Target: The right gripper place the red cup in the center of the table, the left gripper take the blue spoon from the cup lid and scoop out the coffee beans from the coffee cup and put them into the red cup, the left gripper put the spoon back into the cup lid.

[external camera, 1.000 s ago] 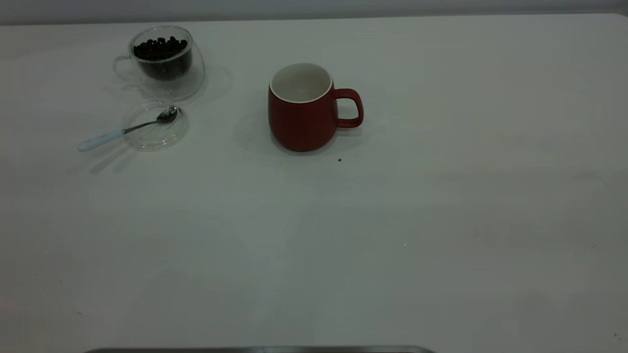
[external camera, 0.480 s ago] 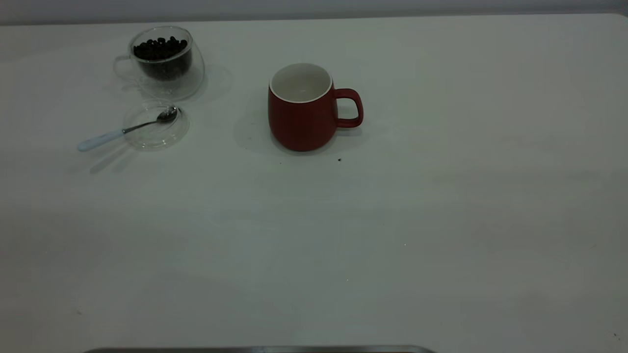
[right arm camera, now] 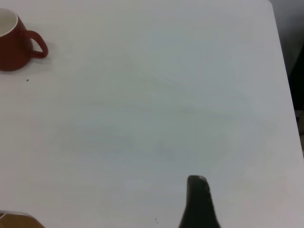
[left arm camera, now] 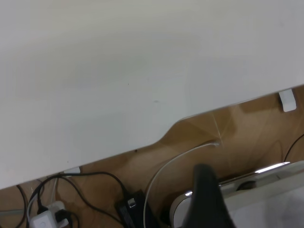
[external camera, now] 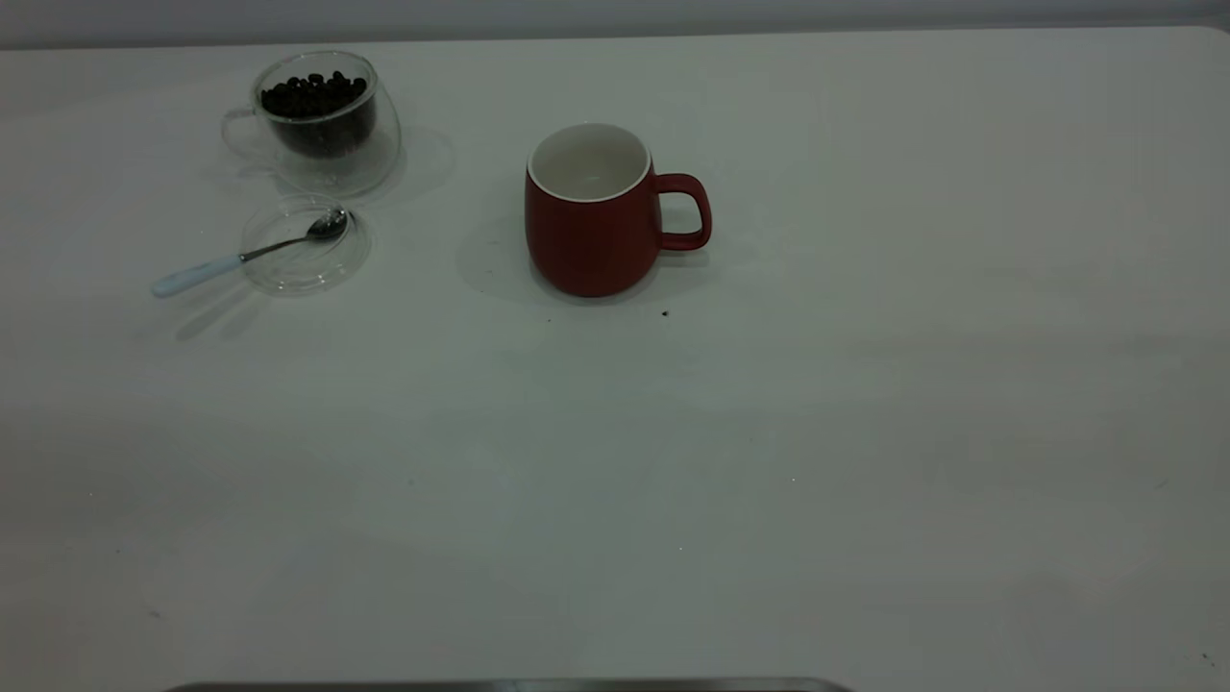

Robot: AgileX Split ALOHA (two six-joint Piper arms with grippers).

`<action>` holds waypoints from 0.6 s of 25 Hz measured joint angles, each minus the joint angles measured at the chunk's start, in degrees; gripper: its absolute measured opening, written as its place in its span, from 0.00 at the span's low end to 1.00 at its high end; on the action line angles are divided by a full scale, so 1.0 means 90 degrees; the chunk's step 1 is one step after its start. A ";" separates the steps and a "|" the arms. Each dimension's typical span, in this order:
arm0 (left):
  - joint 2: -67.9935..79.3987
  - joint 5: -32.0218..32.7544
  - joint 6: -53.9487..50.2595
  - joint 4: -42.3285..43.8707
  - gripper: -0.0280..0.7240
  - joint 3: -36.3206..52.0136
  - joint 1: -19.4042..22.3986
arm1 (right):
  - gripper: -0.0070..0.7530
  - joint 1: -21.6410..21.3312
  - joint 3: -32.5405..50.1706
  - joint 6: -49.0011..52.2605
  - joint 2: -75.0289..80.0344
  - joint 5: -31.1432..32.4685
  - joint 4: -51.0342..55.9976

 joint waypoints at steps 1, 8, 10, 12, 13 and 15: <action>-0.0028 0.0000 0.0008 0.0000 0.80 0.0000 0.0000 | 0.77 0.0000 0.0000 0.0000 0.0000 0.0000 0.0000; -0.0977 -0.0005 0.0028 -0.0091 0.80 0.0000 0.1321 | 0.77 0.0000 0.0000 0.0000 0.0000 0.0000 0.0000; -0.1510 0.0002 0.0028 -0.0091 0.80 0.0000 0.1701 | 0.77 0.0000 0.0000 0.0000 0.0000 0.0000 0.0000; -0.1998 0.0070 0.0034 -0.0104 0.80 -0.0006 0.1980 | 0.77 0.0000 0.0000 0.0000 0.0000 0.0000 0.0000; -0.2083 0.0103 0.0034 -0.0121 0.80 -0.0012 0.2038 | 0.77 0.0000 0.0000 0.0000 0.0000 0.0000 0.0000; -0.2102 0.0143 0.0034 -0.0165 0.80 -0.0012 0.2112 | 0.77 0.0000 0.0000 0.0000 0.0000 0.0000 0.0000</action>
